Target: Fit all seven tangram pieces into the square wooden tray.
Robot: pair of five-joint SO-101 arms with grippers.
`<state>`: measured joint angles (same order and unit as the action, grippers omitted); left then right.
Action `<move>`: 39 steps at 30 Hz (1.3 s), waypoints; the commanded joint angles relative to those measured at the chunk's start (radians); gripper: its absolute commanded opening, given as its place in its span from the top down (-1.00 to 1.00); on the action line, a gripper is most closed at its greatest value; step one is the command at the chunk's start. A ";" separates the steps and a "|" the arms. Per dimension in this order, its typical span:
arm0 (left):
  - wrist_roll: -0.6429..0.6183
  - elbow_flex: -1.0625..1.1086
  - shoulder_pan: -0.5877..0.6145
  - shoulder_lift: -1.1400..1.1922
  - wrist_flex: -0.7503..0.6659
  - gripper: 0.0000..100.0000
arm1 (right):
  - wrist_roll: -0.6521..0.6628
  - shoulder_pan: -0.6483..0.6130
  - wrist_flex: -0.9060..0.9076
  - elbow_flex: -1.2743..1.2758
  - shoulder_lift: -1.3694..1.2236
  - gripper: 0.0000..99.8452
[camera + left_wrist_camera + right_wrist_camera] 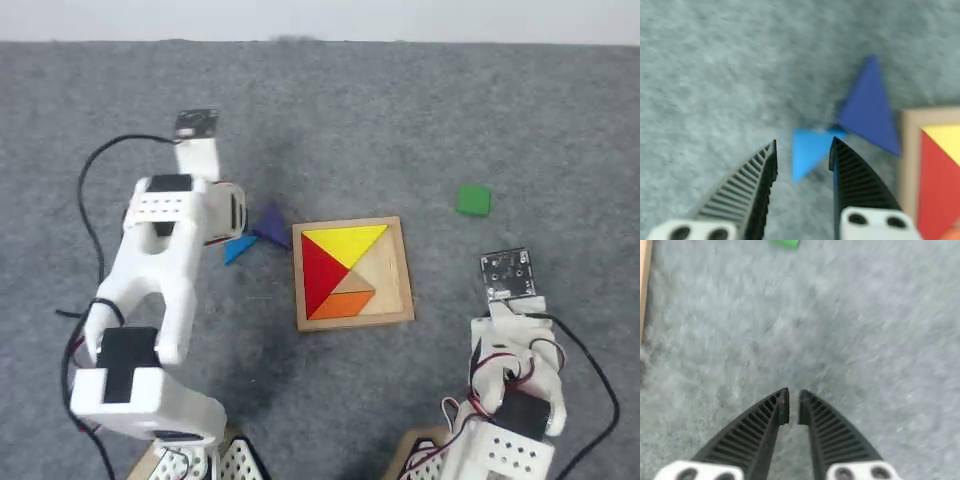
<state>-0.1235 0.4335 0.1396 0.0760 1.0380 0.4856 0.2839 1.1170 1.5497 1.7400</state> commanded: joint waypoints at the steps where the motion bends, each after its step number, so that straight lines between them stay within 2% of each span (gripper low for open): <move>1: -0.020 0.025 0.035 -0.003 -0.132 0.65 | 0.008 0.005 -0.056 -0.198 -0.196 0.79; 4: -0.020 0.025 0.034 -0.002 -0.132 0.65 | -0.028 0.004 -0.081 -0.423 -0.483 0.79; 8: -0.015 0.024 0.040 -0.002 -0.135 0.65 | -0.112 -0.038 0.015 -0.838 -0.989 0.78; 12: -0.015 0.027 0.040 -0.002 -0.135 0.65 | -0.147 -0.147 0.133 -1.227 -1.442 0.60; 18: -0.014 0.025 0.041 -0.002 -0.135 0.65 | -0.180 -0.286 0.265 -1.679 -1.916 0.37; 25: 0.011 0.024 0.041 -0.002 -0.135 0.65 | -0.367 -0.306 0.282 -2.044 -2.296 0.36; 35: 0.018 0.022 0.041 -0.002 -0.135 0.65 | -0.453 -0.288 0.289 -2.369 -2.634 0.36; 39: 0.018 0.021 0.040 -0.002 -0.137 0.65 | -0.462 -0.286 0.328 -2.378 -2.667 0.60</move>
<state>-0.1250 0.4703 0.1749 0.0821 0.9244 0.0453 -0.0138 1.3901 -0.7687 -0.9436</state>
